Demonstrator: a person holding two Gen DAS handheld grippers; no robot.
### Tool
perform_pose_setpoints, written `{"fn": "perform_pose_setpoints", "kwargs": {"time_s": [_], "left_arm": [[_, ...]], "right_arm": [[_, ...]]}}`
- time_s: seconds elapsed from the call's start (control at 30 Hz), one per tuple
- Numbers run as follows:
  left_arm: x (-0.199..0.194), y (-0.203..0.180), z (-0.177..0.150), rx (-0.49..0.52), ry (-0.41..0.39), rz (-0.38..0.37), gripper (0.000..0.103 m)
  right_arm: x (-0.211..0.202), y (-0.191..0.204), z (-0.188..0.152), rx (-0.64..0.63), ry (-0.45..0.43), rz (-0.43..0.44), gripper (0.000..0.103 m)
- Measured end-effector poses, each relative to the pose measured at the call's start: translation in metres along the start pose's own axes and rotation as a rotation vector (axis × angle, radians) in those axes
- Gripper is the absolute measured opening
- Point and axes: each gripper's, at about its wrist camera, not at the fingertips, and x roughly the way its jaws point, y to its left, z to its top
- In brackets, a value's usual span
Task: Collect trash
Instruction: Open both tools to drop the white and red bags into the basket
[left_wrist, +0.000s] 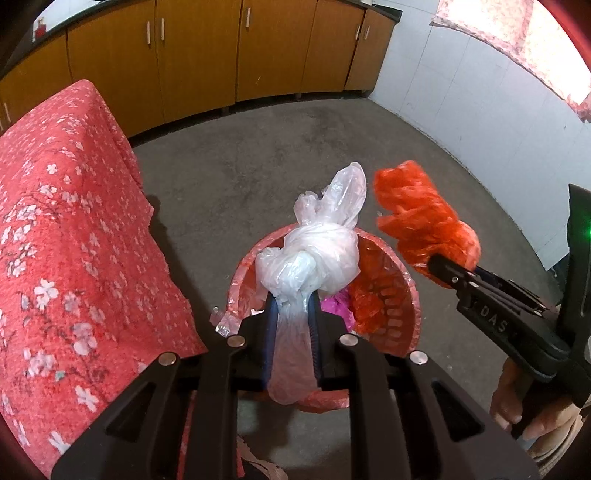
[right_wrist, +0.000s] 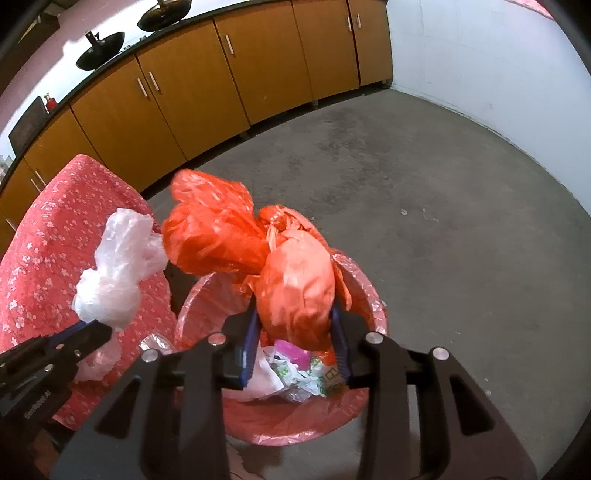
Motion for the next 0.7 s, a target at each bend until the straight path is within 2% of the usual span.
{"fn": "perform_pose_setpoints", "kwargs": {"time_s": [0.4, 0.7], "left_arm": [[0.007, -0.002, 0.004, -0.016, 0.003, -0.022, 0.029], [-0.015, 0.003, 0.003, -0.032, -0.037, -0.024, 0.032]], "right_arm": [[-0.002, -0.004, -0.002, 0.009, -0.009, 0.005, 0.038], [-0.017, -0.008, 0.002, 0.012, -0.038, -0.008, 0.039]]}}
